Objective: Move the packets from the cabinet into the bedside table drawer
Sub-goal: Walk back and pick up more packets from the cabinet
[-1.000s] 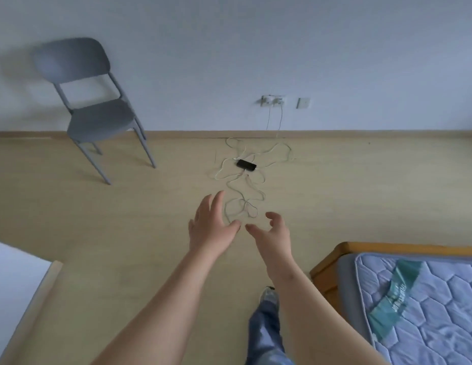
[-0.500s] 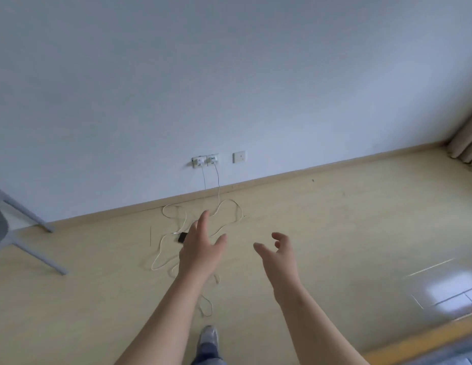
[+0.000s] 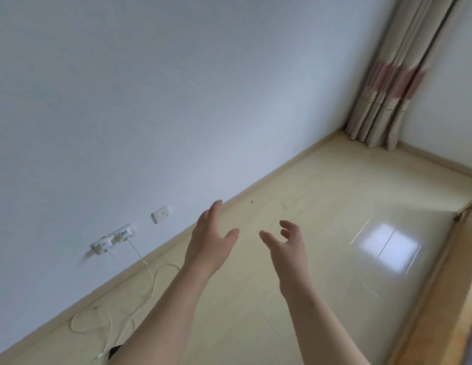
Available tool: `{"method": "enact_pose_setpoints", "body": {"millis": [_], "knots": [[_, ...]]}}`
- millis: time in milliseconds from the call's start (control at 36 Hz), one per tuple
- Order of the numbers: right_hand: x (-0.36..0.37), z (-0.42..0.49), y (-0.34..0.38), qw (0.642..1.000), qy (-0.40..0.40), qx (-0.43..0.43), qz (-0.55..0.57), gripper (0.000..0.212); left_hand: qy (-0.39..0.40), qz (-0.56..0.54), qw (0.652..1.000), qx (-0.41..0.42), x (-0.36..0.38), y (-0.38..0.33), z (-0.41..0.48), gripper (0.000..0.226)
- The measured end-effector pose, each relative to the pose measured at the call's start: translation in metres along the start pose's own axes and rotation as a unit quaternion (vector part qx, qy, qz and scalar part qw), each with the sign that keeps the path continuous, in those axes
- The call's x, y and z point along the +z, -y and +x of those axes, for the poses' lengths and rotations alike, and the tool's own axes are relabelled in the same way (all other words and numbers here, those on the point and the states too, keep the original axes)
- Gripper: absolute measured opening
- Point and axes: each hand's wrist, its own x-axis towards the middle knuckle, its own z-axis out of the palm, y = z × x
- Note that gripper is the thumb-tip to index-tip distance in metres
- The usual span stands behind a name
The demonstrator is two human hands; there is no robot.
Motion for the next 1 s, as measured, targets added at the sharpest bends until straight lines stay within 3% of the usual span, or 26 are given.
{"method": "enact_pose_setpoints", "body": {"millis": [444,667,1000], "knots": [[-0.138,0.291,0.069,0.991,-0.128,0.007,0.045,0.056,0.114,-0.010,0.989,0.091,0.184,-0.186,0.267,0.070],[-0.214,0.409,0.093,0.981,-0.183,0.034,0.058,0.053,0.167,-0.017,0.982,0.083,0.270,-0.254,0.374,0.067],[-0.341,0.627,0.153,0.963,-0.267,0.037,-0.027,0.054,0.228,-0.022,0.961,0.153,0.425,-0.395,0.567,0.062]]}}
